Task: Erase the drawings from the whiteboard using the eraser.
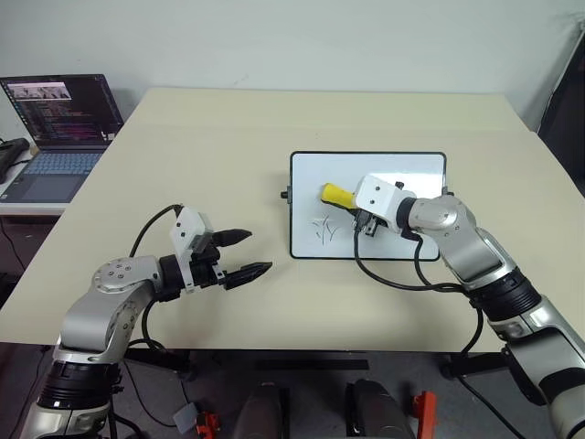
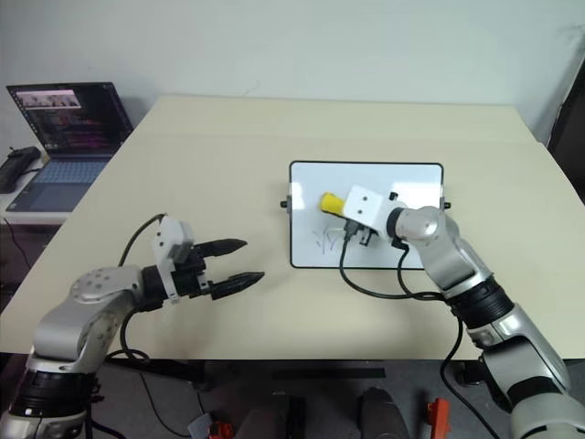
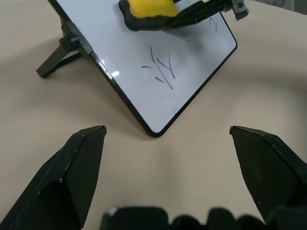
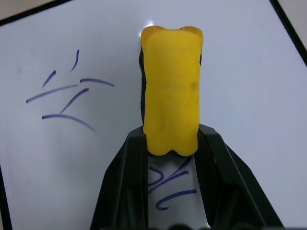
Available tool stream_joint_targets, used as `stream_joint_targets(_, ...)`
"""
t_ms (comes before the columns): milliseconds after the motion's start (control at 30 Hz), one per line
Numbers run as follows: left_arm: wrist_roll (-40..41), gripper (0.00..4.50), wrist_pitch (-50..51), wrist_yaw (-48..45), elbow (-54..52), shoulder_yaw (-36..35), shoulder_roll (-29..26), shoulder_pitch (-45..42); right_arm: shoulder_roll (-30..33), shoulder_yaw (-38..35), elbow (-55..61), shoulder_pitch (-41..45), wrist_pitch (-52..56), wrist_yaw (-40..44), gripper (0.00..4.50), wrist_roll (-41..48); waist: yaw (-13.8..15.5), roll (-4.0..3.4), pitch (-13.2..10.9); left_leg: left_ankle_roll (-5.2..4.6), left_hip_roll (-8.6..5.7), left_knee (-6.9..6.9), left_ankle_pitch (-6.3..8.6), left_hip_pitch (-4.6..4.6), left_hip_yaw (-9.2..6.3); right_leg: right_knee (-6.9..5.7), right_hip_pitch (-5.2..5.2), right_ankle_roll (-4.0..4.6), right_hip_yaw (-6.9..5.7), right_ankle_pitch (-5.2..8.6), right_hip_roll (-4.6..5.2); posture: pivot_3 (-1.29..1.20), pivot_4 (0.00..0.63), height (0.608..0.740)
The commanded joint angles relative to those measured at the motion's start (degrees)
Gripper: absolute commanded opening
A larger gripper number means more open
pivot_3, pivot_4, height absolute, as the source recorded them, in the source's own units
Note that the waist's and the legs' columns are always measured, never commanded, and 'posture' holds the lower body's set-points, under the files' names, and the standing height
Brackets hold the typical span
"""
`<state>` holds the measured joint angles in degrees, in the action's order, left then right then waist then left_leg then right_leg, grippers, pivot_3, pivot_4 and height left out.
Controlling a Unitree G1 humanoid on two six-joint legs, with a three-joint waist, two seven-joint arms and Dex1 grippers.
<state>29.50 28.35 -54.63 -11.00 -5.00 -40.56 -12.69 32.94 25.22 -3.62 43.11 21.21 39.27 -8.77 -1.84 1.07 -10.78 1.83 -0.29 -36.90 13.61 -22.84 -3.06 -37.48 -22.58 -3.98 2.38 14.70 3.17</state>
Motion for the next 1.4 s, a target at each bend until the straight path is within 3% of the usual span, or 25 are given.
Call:
stream_joint_targets(33, 1.6, 4.5, 0.3, -0.4, -2.5, -1.4, -0.5, -1.5, 0.1, 3.3, -0.3, -3.4, -0.3, 3.7, 0.99, -2.5, 0.0, 0.09, 0.1, 0.0, 0.0, -0.01, 0.0, 0.06, 0.0, -0.04, 0.05, 0.01, 0.0, 0.01, 0.0, 0.0, 0.15, 0.74)
stream_joint_targets(233, 1.6, 4.5, 0.4, -1.1, -1.9, -1.3, -1.3, -2.5, 0.2, 4.7, 3.9, -7.5, 1.7, 9.9, 0.99, -2.0, 0.0, 0.11, 0.1, 0.0, 0.0, -0.04, 0.0, 0.35, -0.02, -0.15, 0.29, 0.06, 0.0, 0.05, -0.01, 0.0, 0.15, 0.74)
stream_joint_targets(567, 1.3, 4.5, 0.8, -1.6, -1.3, -0.4, -1.2, -4.8, -2.9, -1.1, -3.6, -2.9, -0.2, 1.4, 0.98, -4.4, 0.0, 0.11, 0.1, 0.02, 0.0, -0.1, -0.1, 0.41, -0.03, -0.29, 0.29, 0.09, 0.02, 0.03, -0.03, 0.0, 0.15, 0.74)
stream_joint_targets(933, 0.2, 4.5, 0.0, -3.1, 0.7, -0.7, -1.9, -5.9, -5.4, -1.6, -5.6, -1.3, -0.3, -0.6, 0.98, -5.7, -0.2, 0.12, 0.1, 0.01, 0.02, -0.08, -0.12, 0.44, -0.03, -0.31, 0.29, 0.11, 0.03, 0.02, -0.05, 0.0, 0.15, 0.74)
stream_joint_targets(1200, -0.2, 4.5, -0.3, -3.1, 1.1, -0.5, -1.5, -5.7, -7.6, 3.2, -0.6, -6.3, 3.8, 6.0, 0.98, -5.8, -0.6, 0.17, 0.1, -0.01, 0.08, -0.04, -0.14, 0.5, -0.04, -0.34, 0.29, 0.2, 0.01, 0.01, -0.1, 0.0, 0.15, 0.74)
stream_joint_targets(1400, -0.2, 4.5, -0.3, -3.2, 1.2, -0.7, -1.3, -5.8, -6.9, 1.9, -2.4, -6.3, 3.8, 5.6, 0.98, -7.1, -0.7, 0.17, 0.1, -0.01, 0.06, -0.04, -0.13, 0.49, -0.06, -0.32, 0.3, 0.19, 0.01, 0.03, -0.09, 0.0, 0.15, 0.74)
